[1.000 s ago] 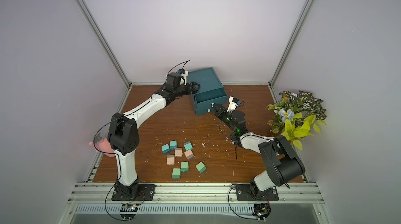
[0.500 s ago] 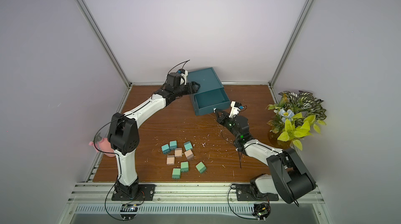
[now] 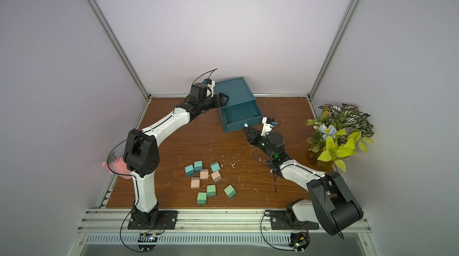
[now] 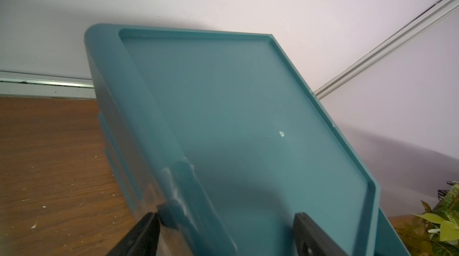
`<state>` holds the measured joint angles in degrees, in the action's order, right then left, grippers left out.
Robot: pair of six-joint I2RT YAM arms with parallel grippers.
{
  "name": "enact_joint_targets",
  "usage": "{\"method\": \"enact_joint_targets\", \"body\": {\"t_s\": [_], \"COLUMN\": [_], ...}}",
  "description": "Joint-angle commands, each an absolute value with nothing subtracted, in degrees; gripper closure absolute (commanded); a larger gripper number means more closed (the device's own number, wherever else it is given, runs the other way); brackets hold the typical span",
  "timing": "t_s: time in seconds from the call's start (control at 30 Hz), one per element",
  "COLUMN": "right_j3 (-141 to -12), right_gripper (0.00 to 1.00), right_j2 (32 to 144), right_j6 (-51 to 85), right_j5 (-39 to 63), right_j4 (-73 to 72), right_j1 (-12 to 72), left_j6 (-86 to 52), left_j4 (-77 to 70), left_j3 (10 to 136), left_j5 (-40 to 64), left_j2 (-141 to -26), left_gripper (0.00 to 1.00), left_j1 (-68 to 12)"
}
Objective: Place the plugs into the drawer by color
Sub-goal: Open the drawer in the storage box, then pick up the plug from the center of the board.
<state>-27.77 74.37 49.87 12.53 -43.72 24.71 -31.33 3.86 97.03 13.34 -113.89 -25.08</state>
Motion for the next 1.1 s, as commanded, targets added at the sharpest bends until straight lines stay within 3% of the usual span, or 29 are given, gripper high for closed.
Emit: {"method": "enact_joint_targets", "body": {"t_s": [0.0,0.17,0.5,0.83,1.07], "right_j3": [-30.2,-29.7,-30.1,-38.7,-44.7], "right_gripper": [0.53,0.51,0.52,0.54,0.55], "right_j2": [69.7,67.4,65.7,78.5,88.3], "right_j6": [41.6,36.7,28.0,20.2,20.3], "right_j5": [12.8,9.3,-6.7,-18.3,-18.6], "right_j4": [-36.3,-30.6,-22.7,-16.8,-14.2], "right_j1": [25.6,28.6,42.6,58.1,62.2], "left_j6": [-28.1,-26.4,-25.0,-22.1,-21.5], "left_j4": [6.7,6.9,8.4,11.9,11.0], "left_j3": [96.2,93.6,85.7,74.8,68.6], "left_j5": [10.6,8.3,5.6,1.1,-2.0], "left_j2": [-110.9,-107.3,-98.3,-89.7,-84.2], "left_gripper": [0.19,0.19,0.18,0.18,0.16], "left_j1": [-25.0,-24.9,-25.0,-24.9,-24.8]}}
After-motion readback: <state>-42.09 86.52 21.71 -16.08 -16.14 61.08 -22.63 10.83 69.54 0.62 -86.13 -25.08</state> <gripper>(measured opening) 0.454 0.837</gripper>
